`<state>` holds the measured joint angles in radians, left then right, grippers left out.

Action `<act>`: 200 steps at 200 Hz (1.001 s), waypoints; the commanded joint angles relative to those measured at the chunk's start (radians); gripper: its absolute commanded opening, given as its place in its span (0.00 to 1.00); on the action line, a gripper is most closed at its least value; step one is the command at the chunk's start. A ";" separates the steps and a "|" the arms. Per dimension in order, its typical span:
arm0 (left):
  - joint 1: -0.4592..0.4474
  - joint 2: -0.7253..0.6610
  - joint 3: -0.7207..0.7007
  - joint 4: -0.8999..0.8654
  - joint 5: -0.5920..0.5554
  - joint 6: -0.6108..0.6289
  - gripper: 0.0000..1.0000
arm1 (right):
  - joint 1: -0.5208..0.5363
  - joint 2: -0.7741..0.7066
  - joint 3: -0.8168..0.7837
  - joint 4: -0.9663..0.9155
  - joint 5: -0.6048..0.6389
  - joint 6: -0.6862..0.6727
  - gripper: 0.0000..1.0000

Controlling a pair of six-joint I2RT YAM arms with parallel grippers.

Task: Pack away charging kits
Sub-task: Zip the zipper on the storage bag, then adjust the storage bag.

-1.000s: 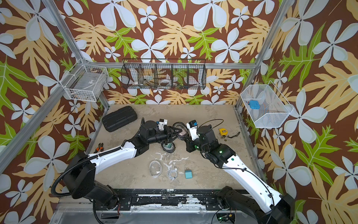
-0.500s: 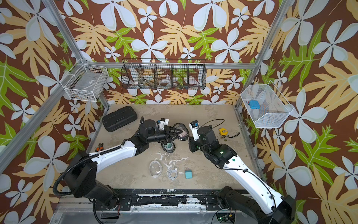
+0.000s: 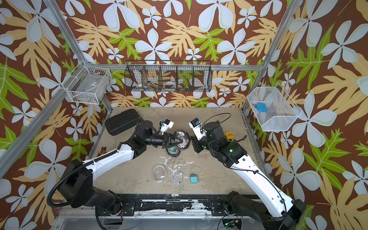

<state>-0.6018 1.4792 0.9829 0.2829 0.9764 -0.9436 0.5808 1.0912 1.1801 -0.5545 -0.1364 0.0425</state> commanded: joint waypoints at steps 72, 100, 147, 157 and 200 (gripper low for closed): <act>-0.022 -0.086 0.068 -0.430 0.189 0.544 0.00 | -0.073 0.049 0.091 -0.032 -0.518 0.041 0.59; -0.047 -0.093 0.117 -0.499 0.198 0.627 0.00 | -0.077 0.038 0.037 -0.019 -0.691 0.075 0.68; -0.069 -0.092 0.190 -0.655 0.134 0.761 0.00 | -0.078 0.012 -0.043 -0.022 -0.803 0.102 0.66; -0.070 -0.090 0.207 -0.685 0.106 0.783 0.00 | -0.079 0.002 -0.064 0.000 -0.841 0.125 0.60; -0.069 -0.070 0.255 -0.758 0.018 0.843 0.00 | -0.078 -0.016 -0.112 0.029 -0.923 0.155 0.11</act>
<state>-0.6739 1.4006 1.2114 -0.4488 1.0775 -0.1562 0.4992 1.0863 1.0855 -0.5449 -0.9649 0.1566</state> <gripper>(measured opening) 0.306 0.222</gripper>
